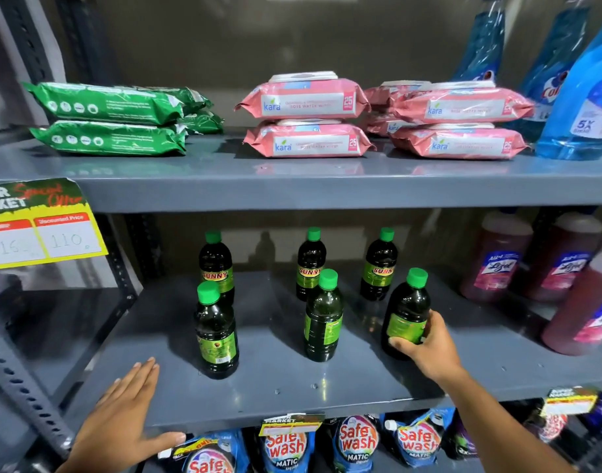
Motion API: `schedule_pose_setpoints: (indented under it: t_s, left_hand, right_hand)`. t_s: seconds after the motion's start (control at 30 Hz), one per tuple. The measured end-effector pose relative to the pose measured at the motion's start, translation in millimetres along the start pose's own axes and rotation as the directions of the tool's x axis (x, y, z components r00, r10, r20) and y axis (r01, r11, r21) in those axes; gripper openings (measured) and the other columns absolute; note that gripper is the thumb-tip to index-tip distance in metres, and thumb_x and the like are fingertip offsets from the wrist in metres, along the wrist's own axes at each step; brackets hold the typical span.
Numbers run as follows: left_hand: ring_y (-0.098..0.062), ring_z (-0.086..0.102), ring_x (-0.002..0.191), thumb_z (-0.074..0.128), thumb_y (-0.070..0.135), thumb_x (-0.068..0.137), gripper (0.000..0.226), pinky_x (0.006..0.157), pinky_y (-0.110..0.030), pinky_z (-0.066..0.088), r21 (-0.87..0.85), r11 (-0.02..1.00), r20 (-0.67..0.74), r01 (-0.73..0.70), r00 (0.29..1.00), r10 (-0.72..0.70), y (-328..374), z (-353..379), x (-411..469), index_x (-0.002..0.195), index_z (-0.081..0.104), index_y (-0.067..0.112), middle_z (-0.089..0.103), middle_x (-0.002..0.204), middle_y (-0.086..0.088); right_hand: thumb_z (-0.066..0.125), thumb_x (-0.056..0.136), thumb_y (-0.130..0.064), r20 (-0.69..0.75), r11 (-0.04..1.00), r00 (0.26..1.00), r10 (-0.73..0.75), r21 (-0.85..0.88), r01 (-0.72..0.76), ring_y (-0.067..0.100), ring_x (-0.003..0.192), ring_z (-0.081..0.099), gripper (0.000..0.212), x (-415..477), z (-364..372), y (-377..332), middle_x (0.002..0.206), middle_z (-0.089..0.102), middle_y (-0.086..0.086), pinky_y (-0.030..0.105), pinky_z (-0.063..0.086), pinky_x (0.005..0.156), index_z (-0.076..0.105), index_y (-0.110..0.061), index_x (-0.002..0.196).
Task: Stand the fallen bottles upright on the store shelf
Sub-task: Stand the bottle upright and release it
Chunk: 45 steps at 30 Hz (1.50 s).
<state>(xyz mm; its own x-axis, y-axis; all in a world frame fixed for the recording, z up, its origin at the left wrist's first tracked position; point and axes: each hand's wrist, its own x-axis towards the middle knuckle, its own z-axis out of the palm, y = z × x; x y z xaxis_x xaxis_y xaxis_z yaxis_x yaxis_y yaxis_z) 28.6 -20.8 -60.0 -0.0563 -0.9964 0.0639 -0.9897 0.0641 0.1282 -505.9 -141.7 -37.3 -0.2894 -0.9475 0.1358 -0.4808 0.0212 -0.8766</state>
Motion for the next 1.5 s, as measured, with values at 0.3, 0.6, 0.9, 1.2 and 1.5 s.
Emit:
schedule_pose_setpoints:
  t_s: [0.3, 0.6, 0.9, 1.2, 1.5]
  left_hand:
    - [-0.012, -0.014, 0.144, 0.033, 0.105, 0.055, 0.141, 0.12, -0.038, 0.003, 0.003, 1.0, -0.001, 0.012, 1.0, -0.012, 5.0, -2.4, -1.3, 0.151, -0.005, 0.009, -0.017, 0.156, 0.001]
    - [-0.013, -0.004, 0.146, 0.042, 0.102, 0.056, 0.139, 0.12, -0.042, 0.011, -0.003, 1.0, 0.006, -0.005, 1.0, 0.005, -0.4, -1.3, 1.1, 0.152, 0.007, 0.007, -0.003, 0.16, 0.001]
    - [-0.012, -0.011, 0.144, 0.028, 0.105, 0.054, 0.14, 0.12, -0.038, 0.004, 0.017, 1.0, -0.002, 0.011, 1.0, -0.011, 3.7, -2.2, 0.1, 0.152, -0.002, 0.011, -0.013, 0.159, 0.0]
    - [-0.011, -0.01, 0.142, 0.025, 0.106, 0.053, 0.14, 0.119, -0.037, 0.005, 0.047, 0.999, -0.006, 0.009, 1.0, -0.008, 2.1, 0.3, 1.7, 0.153, 0.002, 0.011, -0.009, 0.16, -0.002]
    - [-0.017, -0.009, 0.146, 0.024, 0.105, 0.055, 0.138, 0.12, -0.04, 0.004, 0.043, 0.999, 0.016, 0.013, 1.0, -0.014, 4.5, -2.8, 0.5, 0.153, -0.001, 0.01, -0.012, 0.159, -0.004]
  right_hand:
    - [0.08, 0.066, -0.001, 0.081, 0.999, 0.996, -0.038, 0.038, 0.035, 0.019, 0.107, 0.059, 0.078, -0.8, -0.1, 14.7, 0.117, 0.06, 0.004, 0.033, 0.048, 0.091, 0.039, -0.024, 0.129]
    - [0.095, 0.055, -0.035, -0.069, 0.993, 0.997, 0.031, -0.108, -0.039, 0.018, 0.09, 0.059, 0.075, -5.2, 7.1, -10.4, 0.101, 0.06, -0.005, 0.033, 0.044, 0.075, 0.043, -0.026, 0.108]
    - [0.091, 0.062, -0.031, -0.101, 0.988, 0.994, -0.031, -0.157, 0.015, 0.019, 0.086, 0.057, 0.063, -25.6, 4.4, -9.2, 0.097, 0.06, -0.003, 0.033, 0.043, 0.072, 0.044, -0.028, 0.104]
    - [0.095, 0.055, -0.037, -0.321, 0.99, 0.945, -0.071, -0.138, 0.027, 0.026, 0.116, 0.048, 0.105, -75.8, 9.7, -21.5, 0.124, 0.047, 0.006, 0.045, 0.042, 0.099, 0.036, -0.012, 0.138]
    - [0.088, 0.067, -0.03, 0.129, 0.982, 0.978, -0.161, 0.12, 0.146, 0.001, 0.131, 0.034, 0.11, -77.4, 92.3, -77.1, 0.14, 0.035, -0.013, 0.024, 0.029, 0.111, 0.019, -0.021, 0.152]
